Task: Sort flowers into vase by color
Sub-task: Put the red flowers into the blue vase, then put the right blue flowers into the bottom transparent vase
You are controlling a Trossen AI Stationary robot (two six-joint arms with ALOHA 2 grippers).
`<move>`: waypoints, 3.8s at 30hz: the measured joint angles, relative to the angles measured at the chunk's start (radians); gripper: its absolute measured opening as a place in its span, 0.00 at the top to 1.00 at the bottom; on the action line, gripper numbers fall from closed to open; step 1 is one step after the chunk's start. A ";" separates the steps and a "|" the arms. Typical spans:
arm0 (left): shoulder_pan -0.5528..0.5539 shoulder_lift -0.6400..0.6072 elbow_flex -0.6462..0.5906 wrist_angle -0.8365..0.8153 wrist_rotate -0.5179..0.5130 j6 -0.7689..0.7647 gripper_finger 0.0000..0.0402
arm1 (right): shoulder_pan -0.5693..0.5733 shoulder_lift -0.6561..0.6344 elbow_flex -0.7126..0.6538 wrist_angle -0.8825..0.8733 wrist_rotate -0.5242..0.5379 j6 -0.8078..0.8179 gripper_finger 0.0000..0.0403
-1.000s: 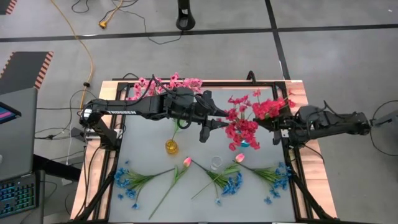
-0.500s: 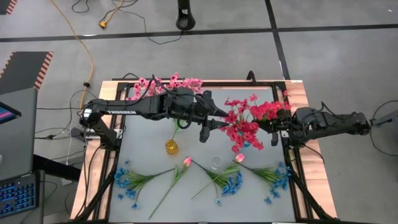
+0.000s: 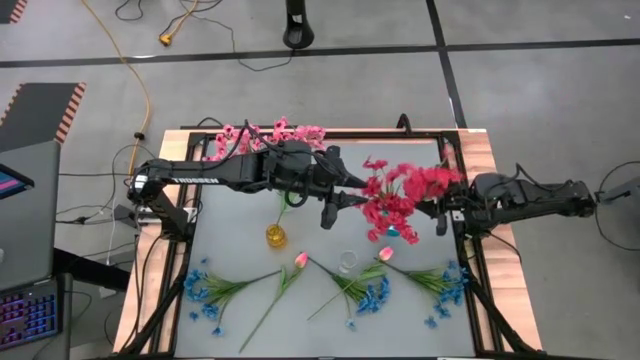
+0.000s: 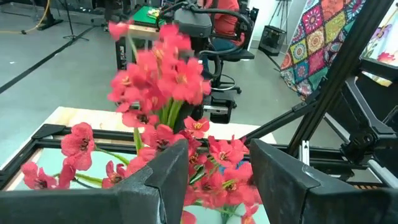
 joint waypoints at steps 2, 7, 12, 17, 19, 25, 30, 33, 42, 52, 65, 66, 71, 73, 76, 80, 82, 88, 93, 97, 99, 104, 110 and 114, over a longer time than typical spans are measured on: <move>0.000 -0.005 0.000 -0.005 0.015 -0.001 0.60 | 0.000 0.000 0.000 -0.030 0.000 0.000 0.57; 0.000 -0.035 0.002 -0.041 0.028 0.030 0.60 | 0.000 0.000 0.000 -0.081 0.000 0.000 0.46; 0.000 -0.082 0.002 -0.134 0.016 0.057 0.60 | 0.000 -0.001 0.000 -0.129 -0.001 -0.024 0.44; 0.000 -0.121 0.002 -0.231 -0.015 0.059 0.60 | 0.000 -0.001 0.004 -0.193 -0.003 -0.026 0.43; 0.000 -0.136 0.002 -0.278 -0.018 0.074 0.60 | 0.000 0.002 0.020 -0.243 -0.003 -0.022 0.43; 0.000 -0.166 0.002 -0.384 -0.060 0.119 0.60 | 0.001 0.008 0.110 -0.314 -0.004 -0.006 0.43; -0.012 -0.172 0.002 -0.455 -0.090 0.119 0.60 | 0.001 0.025 0.173 -0.422 -0.005 0.042 0.43; -0.025 -0.172 0.001 -0.480 -0.113 0.124 0.60 | 0.001 0.035 0.182 -0.427 -0.030 0.042 0.43; -0.046 -0.172 0.001 -0.509 -0.138 0.125 0.60 | 0.001 0.127 0.334 -0.735 -0.037 0.156 0.43; -0.047 -0.172 0.001 -0.545 -0.138 0.129 0.60 | 0.001 0.308 0.409 -0.905 -0.177 0.379 0.43; -0.047 -0.170 -0.006 -0.554 -0.138 0.142 0.60 | 0.183 0.513 0.409 -0.963 -0.317 0.667 0.45; -0.047 -0.170 -0.006 -0.554 -0.138 0.142 0.60 | 0.208 0.520 0.409 -0.966 -0.318 0.698 0.46; -0.047 -0.170 -0.006 -0.554 -0.138 0.142 0.60 | 0.353 0.550 0.409 -0.953 -0.318 0.841 0.47; -0.047 -0.170 -0.006 -0.554 -0.138 0.142 0.60 | 0.412 0.567 0.409 -0.944 -0.311 0.897 0.47; -0.047 -0.170 -0.006 -0.554 -0.138 0.141 0.60 | 0.495 0.601 0.409 -0.918 -0.287 0.994 0.47; -0.047 -0.170 -0.006 -0.554 -0.138 0.136 0.60 | 0.588 0.675 0.409 -0.869 -0.233 1.065 0.47; -0.047 -0.170 -0.006 -0.554 -0.138 0.136 0.60 | 0.624 0.723 0.409 -0.839 -0.212 1.082 0.47; -0.047 -0.170 -0.006 -0.553 -0.138 0.134 0.60 | 0.672 0.883 0.409 -0.742 -0.209 1.084 0.47; -0.047 -0.170 -0.006 -0.553 -0.137 0.132 0.60 | 0.675 1.003 0.409 -0.675 -0.209 1.083 0.47; -0.047 -0.170 -0.006 -0.553 -0.137 0.132 0.60 | 0.672 1.080 0.409 -0.665 -0.209 1.082 0.47; -0.047 -0.170 -0.006 -0.553 -0.137 0.134 0.60 | 0.668 1.114 0.409 -0.665 -0.209 1.081 0.47; -0.047 -0.170 -0.006 -0.553 -0.137 0.135 0.60 | 0.658 1.176 0.409 -0.635 -0.209 1.070 0.47; -0.047 -0.170 -0.006 -0.553 -0.137 0.137 0.60 | 0.642 1.236 0.409 -0.610 -0.209 1.054 0.47; -0.047 -0.170 -0.006 -0.553 -0.137 0.137 0.60 | 0.639 1.279 0.409 -0.610 -0.209 1.054 0.47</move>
